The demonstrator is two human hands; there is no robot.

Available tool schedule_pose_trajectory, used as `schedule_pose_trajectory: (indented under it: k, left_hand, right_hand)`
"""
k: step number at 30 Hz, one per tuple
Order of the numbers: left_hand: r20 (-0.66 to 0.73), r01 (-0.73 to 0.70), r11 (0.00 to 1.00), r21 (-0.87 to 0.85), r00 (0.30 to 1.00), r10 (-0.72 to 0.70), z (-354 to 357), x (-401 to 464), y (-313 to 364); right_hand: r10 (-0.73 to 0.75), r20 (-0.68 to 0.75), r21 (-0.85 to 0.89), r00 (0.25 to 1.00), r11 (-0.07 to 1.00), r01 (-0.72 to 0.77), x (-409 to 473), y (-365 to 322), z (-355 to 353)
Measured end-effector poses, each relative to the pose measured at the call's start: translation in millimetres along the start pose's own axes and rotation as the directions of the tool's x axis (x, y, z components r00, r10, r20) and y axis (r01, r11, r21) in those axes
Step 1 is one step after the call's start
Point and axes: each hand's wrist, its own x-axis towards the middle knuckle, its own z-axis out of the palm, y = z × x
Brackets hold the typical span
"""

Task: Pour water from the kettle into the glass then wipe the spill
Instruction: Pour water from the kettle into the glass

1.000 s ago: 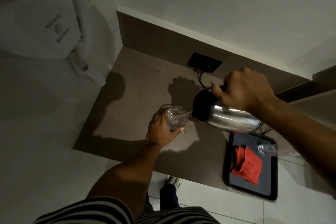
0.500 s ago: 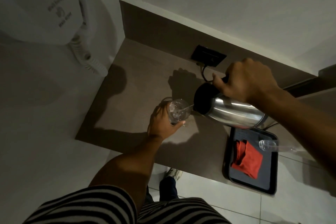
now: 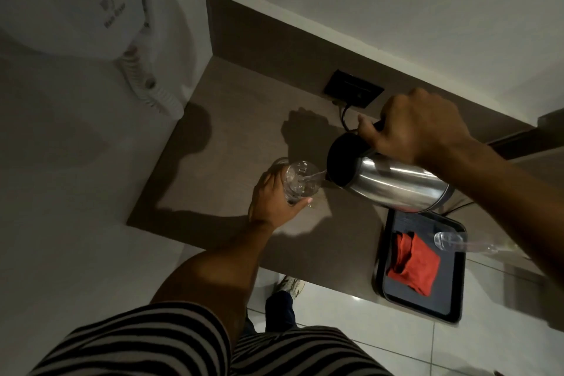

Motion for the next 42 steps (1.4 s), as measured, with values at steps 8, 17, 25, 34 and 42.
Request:
schedule_pose_trajectory:
  k: [8, 17, 25, 34, 42]
  left_hand:
    - [0.006, 0.003, 1.000, -0.014, 1.000, -0.003, 0, 0, 0]
    - [0.011, 0.011, 1.000, -0.010, 1.000, -0.010, -1, 0, 0]
    - [0.023, 0.013, 1.000, -0.016, 1.000, -0.013, 0, 0, 0]
    - [0.009, 0.013, 1.000, -0.028, 1.000, -0.013, -3, -1, 4]
    - [0.044, 0.045, 0.999, -0.018, 0.998, -0.045, -3, 0, 3]
  right_hand:
    - [0.002, -0.001, -0.012, 1.000, 1.000, -0.002, 3, -1, 2]
    - [-0.003, 0.002, -0.034, 1.000, 0.999, 0.003, 4, -5, 1]
    - [-0.022, -0.017, -0.054, 1.000, 0.998, 0.021, 6, -10, 6]
    - [-0.029, -0.009, -0.056, 1.000, 0.998, 0.028, 5, -15, 10]
    - [-0.012, -0.003, 0.029, 1.000, 1.000, 0.012, 1, -5, 16]
